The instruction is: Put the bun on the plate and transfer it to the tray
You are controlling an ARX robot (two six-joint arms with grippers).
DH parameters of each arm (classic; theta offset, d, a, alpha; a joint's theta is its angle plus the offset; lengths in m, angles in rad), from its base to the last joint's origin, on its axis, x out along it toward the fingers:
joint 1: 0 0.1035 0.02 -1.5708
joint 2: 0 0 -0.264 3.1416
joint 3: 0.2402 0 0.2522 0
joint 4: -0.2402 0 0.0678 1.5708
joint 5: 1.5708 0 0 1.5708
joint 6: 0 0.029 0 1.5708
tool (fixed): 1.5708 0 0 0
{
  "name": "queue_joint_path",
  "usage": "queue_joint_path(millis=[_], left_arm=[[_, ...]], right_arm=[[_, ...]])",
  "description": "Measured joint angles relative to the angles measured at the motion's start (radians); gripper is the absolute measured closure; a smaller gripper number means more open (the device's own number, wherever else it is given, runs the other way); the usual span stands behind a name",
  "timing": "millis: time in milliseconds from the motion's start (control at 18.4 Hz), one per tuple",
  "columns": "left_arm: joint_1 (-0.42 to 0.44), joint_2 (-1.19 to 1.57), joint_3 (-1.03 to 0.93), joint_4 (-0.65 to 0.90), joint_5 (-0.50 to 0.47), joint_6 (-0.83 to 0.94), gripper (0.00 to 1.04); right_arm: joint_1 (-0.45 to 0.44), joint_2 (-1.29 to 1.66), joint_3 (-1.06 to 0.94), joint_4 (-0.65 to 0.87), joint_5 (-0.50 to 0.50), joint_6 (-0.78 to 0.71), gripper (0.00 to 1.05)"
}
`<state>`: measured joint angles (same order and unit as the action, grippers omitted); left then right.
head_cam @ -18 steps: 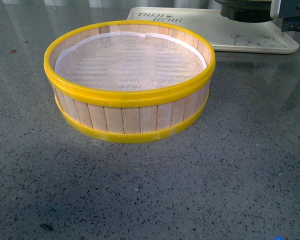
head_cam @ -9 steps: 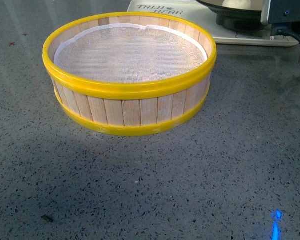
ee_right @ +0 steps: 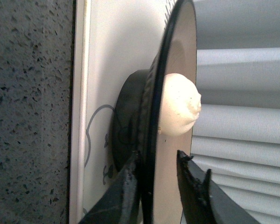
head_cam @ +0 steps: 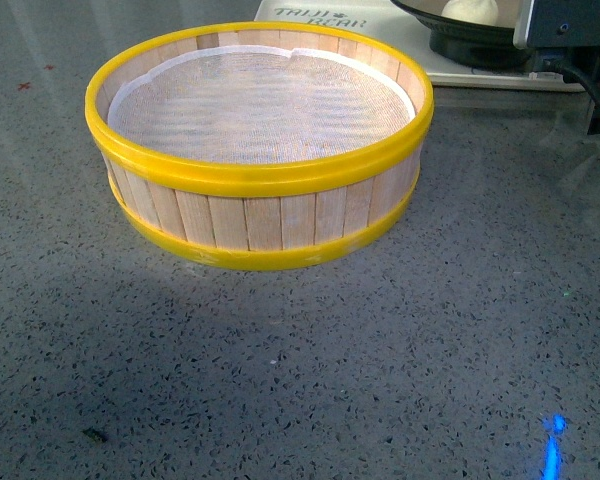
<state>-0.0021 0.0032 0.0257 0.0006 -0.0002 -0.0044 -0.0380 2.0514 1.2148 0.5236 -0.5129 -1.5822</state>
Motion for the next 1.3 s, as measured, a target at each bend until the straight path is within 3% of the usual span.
queue_joint_path(millis=[163,325,488,542,596,650,759,1030,1084,1301], left_arm=[[0.000,0.000,0.000,0.000,0.000,0.000,0.07],[0.000,0.000,0.000,0.000,0.000,0.000,0.07],[0.000,0.000,0.000,0.000,0.000,0.000,0.07],[0.000,0.000,0.000,0.000,0.000,0.000,0.07],[0.000,0.000,0.000,0.000,0.000,0.000,0.07],[0.000,0.000,0.000,0.000,-0.002,0.000,0.07],[0.000,0.000,0.000,0.000,-0.002,0.000,0.07],[0.000,0.000,0.000,0.000,0.000,0.000,0.07],[0.000,0.000,0.000,0.000,0.000,0.000,0.07],[0.000,0.000,0.000,0.000,0.000,0.000,0.07]], right_arm=[[0.012,-0.111,-0.095,0.012,-0.011,0.112,0.39],[0.016,-0.314,-0.202,0.003,0.029,0.394,0.08],[0.007,-0.537,-0.337,0.098,0.127,0.857,0.09],[0.012,-0.568,-0.345,0.114,0.192,0.999,0.11],[0.033,-0.595,-0.428,0.168,0.428,1.244,0.25],[0.036,-0.631,-0.527,0.204,0.504,1.395,0.38],[0.036,-0.698,-0.642,0.249,0.512,1.508,0.56],[0.038,-0.848,-0.851,0.306,0.512,1.563,0.98],[0.038,-0.877,-0.887,0.309,0.513,1.564,1.03],[0.038,-1.007,-1.006,0.303,0.512,1.568,1.03]])
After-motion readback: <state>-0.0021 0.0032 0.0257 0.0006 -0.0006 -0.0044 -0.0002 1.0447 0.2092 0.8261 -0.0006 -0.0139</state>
